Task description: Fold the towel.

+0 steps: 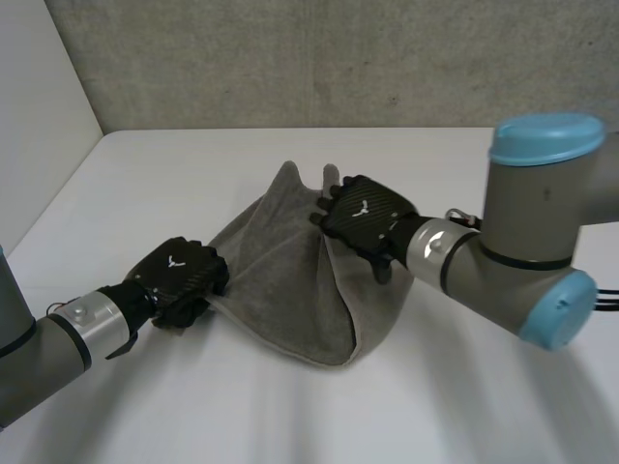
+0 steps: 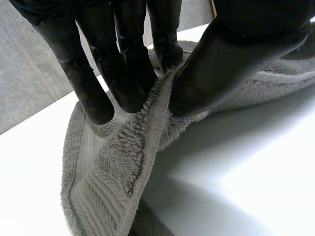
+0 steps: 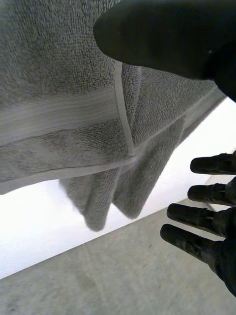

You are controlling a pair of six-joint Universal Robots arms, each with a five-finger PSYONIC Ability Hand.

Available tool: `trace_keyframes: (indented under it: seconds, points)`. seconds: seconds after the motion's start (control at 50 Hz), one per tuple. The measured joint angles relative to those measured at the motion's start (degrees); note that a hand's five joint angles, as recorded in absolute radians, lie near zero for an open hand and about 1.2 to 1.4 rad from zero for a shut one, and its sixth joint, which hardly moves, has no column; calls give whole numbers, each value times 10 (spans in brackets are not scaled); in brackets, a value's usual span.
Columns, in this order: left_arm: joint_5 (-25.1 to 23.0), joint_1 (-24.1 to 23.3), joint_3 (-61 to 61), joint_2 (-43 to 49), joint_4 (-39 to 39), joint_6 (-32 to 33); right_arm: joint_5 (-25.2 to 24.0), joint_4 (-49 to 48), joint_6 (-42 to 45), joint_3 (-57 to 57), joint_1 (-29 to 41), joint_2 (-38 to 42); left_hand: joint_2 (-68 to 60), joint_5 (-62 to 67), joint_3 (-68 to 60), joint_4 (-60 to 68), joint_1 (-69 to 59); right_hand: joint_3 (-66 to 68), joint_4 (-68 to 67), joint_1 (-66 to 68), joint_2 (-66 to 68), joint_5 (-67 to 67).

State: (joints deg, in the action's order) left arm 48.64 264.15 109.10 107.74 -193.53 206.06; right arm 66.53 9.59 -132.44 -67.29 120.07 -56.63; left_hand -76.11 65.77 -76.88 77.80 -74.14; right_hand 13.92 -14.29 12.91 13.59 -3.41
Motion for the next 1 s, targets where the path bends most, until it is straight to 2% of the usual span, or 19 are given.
trace_keyframes:
  seconds: [0.16,0.34,0.38,0.44,0.48,0.52,0.58,0.7,0.76,0.84,1.0]
  points:
    - [0,0,2,1,0,-1,10,-6,113,70,32,86,0,0,0,0,0,2,-1,7,1,-1]
    - [0,0,2,1,1,-2,57,-12,226,169,42,193,0,0,0,0,0,7,-7,21,7,-8]
    - [-1,0,2,1,1,-2,67,-13,238,192,41,213,0,0,0,0,0,40,-36,55,43,-49]
    - [-1,0,3,1,2,-2,76,-13,248,222,41,236,0,0,0,0,0,164,-154,173,171,-170]
    - [-1,0,3,1,2,-2,79,-13,252,240,40,250,0,0,0,0,0,299,-294,308,308,-305]
    - [-1,0,4,1,2,-2,80,-13,253,248,40,255,0,0,0,0,0,347,-339,358,354,-346]
    - [-1,0,6,0,3,-2,79,-12,249,250,36,254,0,0,0,0,0,423,-420,441,427,-428]
    - [-1,2,6,0,3,-2,76,-14,224,211,23,216,0,0,0,0,0,434,-432,452,435,-443]
    - [-1,3,6,0,3,-2,72,-22,201,180,16,190,0,0,0,0,0,428,-425,442,430,-435]
    - [-1,3,7,1,3,-2,66,-45,166,132,7,156,0,0,0,0,0,350,-349,358,354,-354]
    - [-1,3,7,2,3,-5,61,-81,138,78,-6,130,0,0,0,0,0,337,-338,344,346,-339]
